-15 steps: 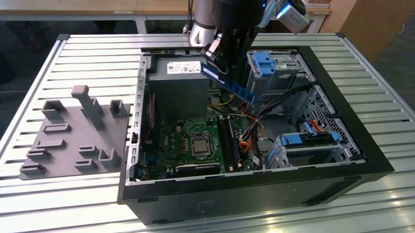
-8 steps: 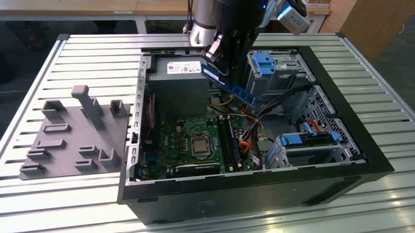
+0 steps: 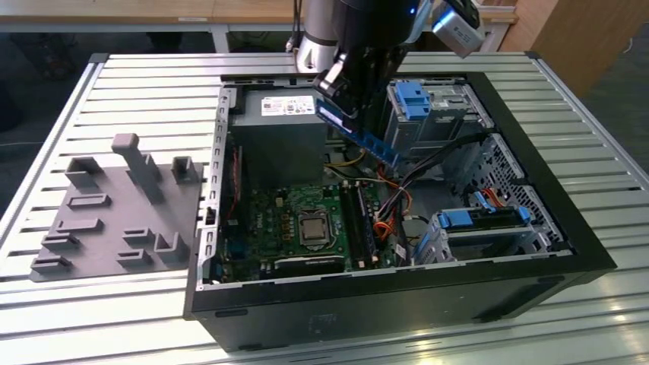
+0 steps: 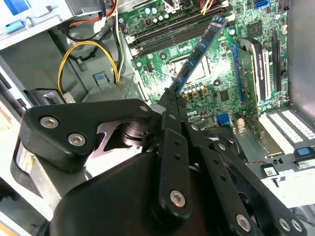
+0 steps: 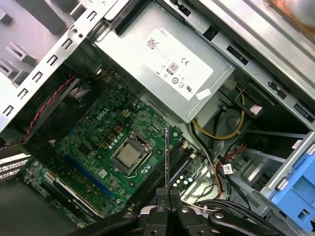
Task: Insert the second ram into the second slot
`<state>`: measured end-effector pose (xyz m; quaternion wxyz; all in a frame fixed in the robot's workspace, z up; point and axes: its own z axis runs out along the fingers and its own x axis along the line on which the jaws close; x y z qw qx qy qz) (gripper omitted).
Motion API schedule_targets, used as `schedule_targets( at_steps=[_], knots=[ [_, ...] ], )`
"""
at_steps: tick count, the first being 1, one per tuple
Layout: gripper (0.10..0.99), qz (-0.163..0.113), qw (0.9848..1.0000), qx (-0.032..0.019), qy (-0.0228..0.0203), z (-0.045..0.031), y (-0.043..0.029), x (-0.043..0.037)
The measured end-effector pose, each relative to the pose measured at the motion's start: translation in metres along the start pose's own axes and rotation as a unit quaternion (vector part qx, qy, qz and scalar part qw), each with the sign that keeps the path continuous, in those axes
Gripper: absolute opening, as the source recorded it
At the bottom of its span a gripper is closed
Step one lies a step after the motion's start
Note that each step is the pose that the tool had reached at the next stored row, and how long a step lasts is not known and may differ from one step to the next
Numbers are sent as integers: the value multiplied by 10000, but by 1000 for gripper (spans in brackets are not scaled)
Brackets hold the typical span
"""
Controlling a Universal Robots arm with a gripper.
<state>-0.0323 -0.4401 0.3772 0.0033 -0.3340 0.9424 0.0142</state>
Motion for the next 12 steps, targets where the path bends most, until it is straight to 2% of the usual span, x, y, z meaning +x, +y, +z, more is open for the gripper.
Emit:
schedule_targets(
  at_steps=[12],
  knots=[
    [114,401,9992,6,-10,0,0,0]
  ],
)
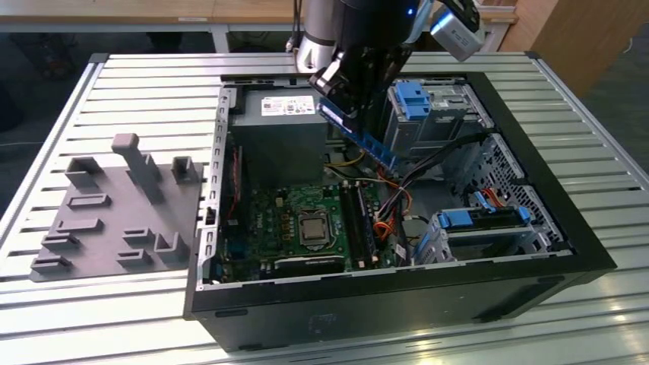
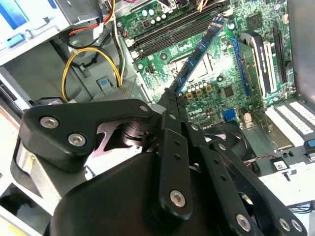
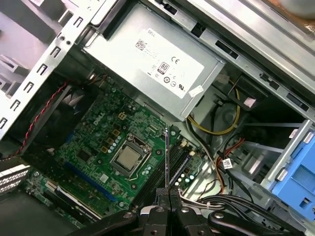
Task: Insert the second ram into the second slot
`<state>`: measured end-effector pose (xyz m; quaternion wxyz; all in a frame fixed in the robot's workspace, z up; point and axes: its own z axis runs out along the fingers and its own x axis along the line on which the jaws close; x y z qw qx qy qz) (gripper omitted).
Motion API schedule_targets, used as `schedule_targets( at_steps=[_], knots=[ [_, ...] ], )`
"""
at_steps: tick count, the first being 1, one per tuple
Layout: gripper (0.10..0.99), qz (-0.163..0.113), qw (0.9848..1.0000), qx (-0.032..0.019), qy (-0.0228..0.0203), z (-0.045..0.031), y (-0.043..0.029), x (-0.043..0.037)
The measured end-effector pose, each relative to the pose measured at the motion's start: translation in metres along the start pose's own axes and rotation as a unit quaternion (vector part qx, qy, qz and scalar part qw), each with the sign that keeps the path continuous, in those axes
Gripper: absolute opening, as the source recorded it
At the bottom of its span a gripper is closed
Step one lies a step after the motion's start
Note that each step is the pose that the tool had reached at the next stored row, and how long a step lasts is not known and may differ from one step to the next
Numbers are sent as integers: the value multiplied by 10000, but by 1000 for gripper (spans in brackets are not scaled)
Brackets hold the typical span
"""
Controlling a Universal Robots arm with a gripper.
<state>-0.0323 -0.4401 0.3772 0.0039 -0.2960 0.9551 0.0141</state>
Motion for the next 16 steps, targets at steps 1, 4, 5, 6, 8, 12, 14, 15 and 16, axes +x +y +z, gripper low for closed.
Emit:
schedule_targets(
  at_steps=[1,4,5,6,8,12,14,15,16],
  knots=[
    [114,35,10000,1,-1,0,0,0],
    [114,129,9999,2,-3,0,0,0],
    [114,156,9999,2,-4,0,0,0],
    [114,183,9998,3,-4,0,0,0],
    [114,235,9997,4,-6,0,0,0],
    [114,334,9994,5,-8,0,0,0],
    [114,397,9992,7,-9,0,0,0],
    [114,427,9991,7,-10,0,0,0],
    [114,456,9990,8,-11,0,0,0]
  ],
)
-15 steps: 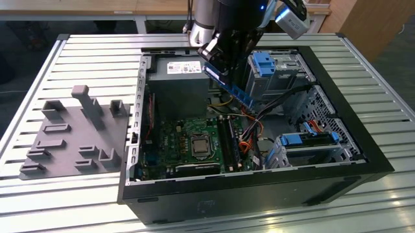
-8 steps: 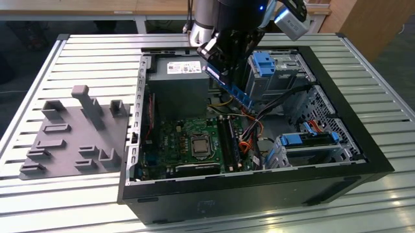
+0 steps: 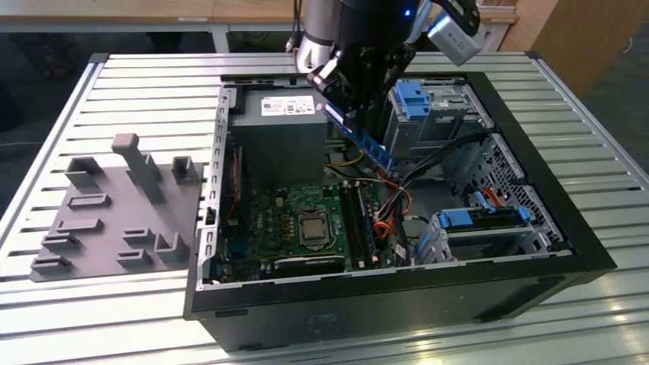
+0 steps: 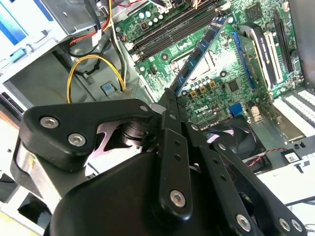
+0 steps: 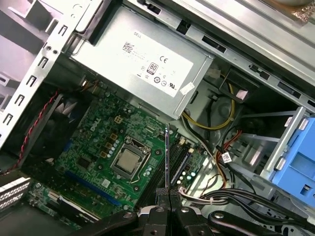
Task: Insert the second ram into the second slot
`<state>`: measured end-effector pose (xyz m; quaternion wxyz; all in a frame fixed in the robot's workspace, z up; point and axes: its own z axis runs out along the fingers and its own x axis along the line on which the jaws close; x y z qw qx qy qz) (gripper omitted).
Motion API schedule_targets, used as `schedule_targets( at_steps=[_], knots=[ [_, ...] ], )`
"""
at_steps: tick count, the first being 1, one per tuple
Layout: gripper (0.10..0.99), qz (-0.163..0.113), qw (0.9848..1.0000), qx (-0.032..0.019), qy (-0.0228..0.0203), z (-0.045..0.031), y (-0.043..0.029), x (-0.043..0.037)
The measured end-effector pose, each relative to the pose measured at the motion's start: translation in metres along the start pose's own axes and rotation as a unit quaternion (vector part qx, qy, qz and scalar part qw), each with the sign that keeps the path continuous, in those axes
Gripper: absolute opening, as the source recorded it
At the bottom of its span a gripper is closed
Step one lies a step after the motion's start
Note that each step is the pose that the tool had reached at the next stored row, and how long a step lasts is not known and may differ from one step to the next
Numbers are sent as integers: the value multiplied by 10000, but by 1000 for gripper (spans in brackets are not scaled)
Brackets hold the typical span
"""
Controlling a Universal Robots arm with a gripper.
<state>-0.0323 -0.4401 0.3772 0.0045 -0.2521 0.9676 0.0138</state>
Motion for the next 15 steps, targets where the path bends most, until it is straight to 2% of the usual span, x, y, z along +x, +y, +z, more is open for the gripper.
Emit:
schedule_targets(
  at_steps=[10,15],
  knots=[
    [114,283,9996,4,-7,1,0,0],
    [114,537,9986,9,-13,4,0,0]
  ],
)
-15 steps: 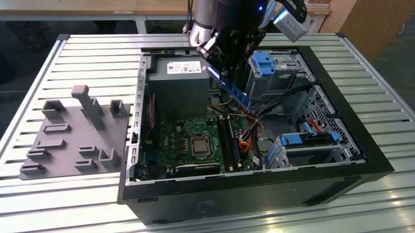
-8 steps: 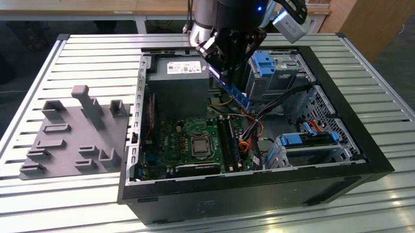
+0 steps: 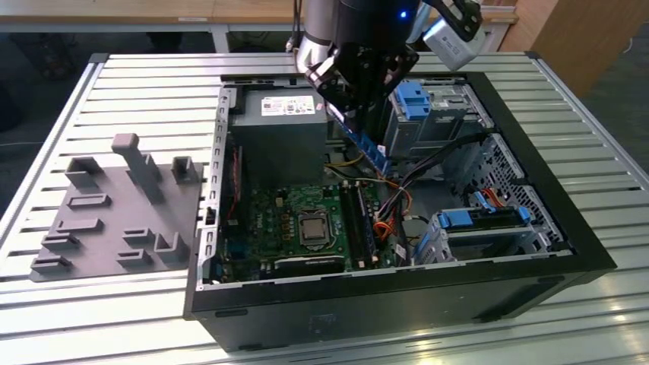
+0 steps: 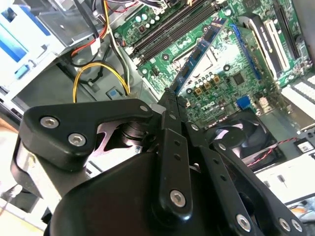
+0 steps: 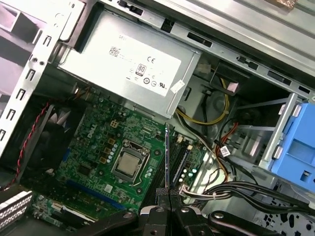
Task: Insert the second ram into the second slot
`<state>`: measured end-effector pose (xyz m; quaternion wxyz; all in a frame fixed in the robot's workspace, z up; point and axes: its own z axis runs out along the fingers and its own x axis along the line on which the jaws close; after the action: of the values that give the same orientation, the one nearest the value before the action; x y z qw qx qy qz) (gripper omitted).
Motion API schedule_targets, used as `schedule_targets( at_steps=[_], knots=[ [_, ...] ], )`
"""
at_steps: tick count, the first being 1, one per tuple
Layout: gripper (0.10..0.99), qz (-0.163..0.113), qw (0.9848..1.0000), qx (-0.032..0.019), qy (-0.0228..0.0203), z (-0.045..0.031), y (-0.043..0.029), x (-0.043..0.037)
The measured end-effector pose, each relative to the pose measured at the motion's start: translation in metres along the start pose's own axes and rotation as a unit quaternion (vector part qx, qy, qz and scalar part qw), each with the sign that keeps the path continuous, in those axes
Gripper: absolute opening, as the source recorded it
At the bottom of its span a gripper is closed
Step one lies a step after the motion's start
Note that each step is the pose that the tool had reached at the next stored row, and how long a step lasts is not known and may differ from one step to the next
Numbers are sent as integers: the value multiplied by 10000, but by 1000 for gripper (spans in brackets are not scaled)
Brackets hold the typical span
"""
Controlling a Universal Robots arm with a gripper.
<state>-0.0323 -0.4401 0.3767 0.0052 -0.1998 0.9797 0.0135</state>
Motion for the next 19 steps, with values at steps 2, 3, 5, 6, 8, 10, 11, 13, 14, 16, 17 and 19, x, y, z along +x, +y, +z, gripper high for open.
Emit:
schedule_targets(
  at_steps=[2,3,5,6,8,10,11,13,14,16,17,19],
  knots=[
    [114,120,9999,2,-3,1,0,0],
    [114,179,9998,3,-4,1,0,0],
    [114,279,9996,4,-7,3,0,0],
    [114,317,9995,5,-8,3,0,0],
    [114,385,9993,6,-9,5,0,0],
    [114,440,9990,7,-11,6,0,0],
    [114,465,9989,7,-11,7,0,0],
    [114,519,9987,8,-13,9,0,0],
    [114,542,9985,8,-13,10,0,0],
    [114,581,9983,8,-15,15,0,0],
    [114,598,9982,9,-15,17,0,0],
    [114,617,9981,9,-15,23,0,0]
  ],
)
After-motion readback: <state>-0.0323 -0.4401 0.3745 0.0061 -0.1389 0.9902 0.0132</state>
